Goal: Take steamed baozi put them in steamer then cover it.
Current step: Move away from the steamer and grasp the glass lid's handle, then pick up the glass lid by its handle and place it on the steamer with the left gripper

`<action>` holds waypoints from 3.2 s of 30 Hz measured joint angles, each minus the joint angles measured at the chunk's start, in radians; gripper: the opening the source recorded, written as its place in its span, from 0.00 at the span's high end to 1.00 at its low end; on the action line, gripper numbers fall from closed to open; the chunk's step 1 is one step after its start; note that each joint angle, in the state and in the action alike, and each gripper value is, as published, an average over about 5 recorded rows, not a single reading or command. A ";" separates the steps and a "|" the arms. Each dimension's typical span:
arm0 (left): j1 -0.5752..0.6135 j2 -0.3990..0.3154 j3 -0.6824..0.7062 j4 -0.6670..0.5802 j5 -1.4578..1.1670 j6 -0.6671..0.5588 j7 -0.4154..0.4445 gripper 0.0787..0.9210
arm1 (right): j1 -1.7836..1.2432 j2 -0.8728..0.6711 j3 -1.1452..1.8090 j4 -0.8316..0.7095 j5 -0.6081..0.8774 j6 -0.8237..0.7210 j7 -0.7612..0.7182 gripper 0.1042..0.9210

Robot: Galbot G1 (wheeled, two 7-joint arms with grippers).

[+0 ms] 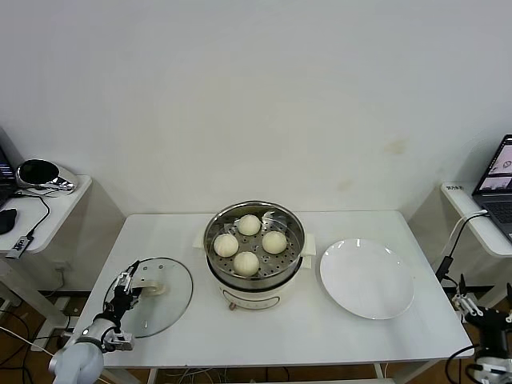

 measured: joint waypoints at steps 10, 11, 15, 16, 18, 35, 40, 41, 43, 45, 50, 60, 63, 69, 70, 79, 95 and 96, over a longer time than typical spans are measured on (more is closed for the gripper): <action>-0.021 -0.014 0.012 0.048 -0.032 -0.009 -0.010 0.58 | -0.007 0.003 -0.007 0.004 -0.006 0.002 -0.001 0.12; -0.021 -0.015 0.013 0.053 -0.036 -0.009 -0.012 0.62 | -0.007 0.003 -0.008 0.005 -0.007 0.002 -0.001 0.12; -0.021 -0.020 0.014 0.064 -0.055 -0.015 -0.022 0.76 | -0.007 0.005 -0.015 0.005 -0.011 0.004 -0.002 0.12; -0.021 -0.021 0.014 0.066 -0.061 -0.017 -0.025 0.79 | -0.007 0.005 -0.016 0.005 -0.012 0.005 -0.002 0.12; -0.018 -0.023 0.011 0.066 -0.075 -0.021 -0.034 0.86 | -0.008 0.005 -0.019 0.006 -0.015 0.006 -0.003 0.12; 0.100 0.043 -0.090 -0.190 -0.200 0.061 -0.036 0.93 | -0.026 0.005 -0.057 0.021 -0.044 0.015 -0.009 0.12; 0.111 0.094 -0.120 -0.308 -0.234 0.111 0.017 0.93 | -0.033 0.009 -0.073 0.023 -0.059 0.016 -0.015 0.12; 0.110 0.105 -0.121 -0.331 -0.240 0.123 0.029 0.93 | -0.033 0.010 -0.076 0.023 -0.062 0.016 -0.016 0.12; 0.106 0.129 -0.117 -0.374 -0.253 0.151 0.054 0.93 | -0.034 0.013 -0.081 0.022 -0.069 0.016 -0.020 0.12; 0.097 0.153 -0.104 -0.414 -0.268 0.181 0.076 0.93 | -0.034 0.016 -0.086 0.020 -0.077 0.016 -0.024 0.12; 0.053 0.194 -0.018 -0.495 -0.290 0.264 0.122 0.93 | -0.028 0.027 -0.102 0.017 -0.102 0.020 -0.030 0.12; -0.136 0.159 0.273 -0.557 -0.227 0.440 0.234 0.93 | -0.015 0.050 -0.143 0.008 -0.166 0.026 -0.031 0.12; -0.197 0.122 0.350 -0.557 -0.184 0.495 0.274 0.93 | -0.011 0.053 -0.150 0.001 -0.180 0.027 -0.031 0.12; -0.279 0.023 0.473 -0.533 -0.086 0.593 0.342 0.93 | -0.007 0.055 -0.159 -0.009 -0.199 0.030 -0.029 0.12; -0.287 0.004 0.489 -0.526 -0.069 0.607 0.351 0.93 | -0.007 0.055 -0.160 -0.011 -0.201 0.030 -0.029 0.12; -0.347 -0.159 0.584 -0.464 0.054 0.709 0.416 0.93 | -0.008 0.060 -0.166 -0.024 -0.220 0.038 -0.028 0.12; -0.357 -0.326 0.629 -0.378 0.176 0.755 0.442 0.93 | -0.009 0.063 -0.179 -0.032 -0.235 0.047 -0.028 0.12; -0.356 -0.331 0.629 -0.374 0.182 0.755 0.442 0.93 | -0.009 0.062 -0.179 -0.032 -0.235 0.048 -0.028 0.12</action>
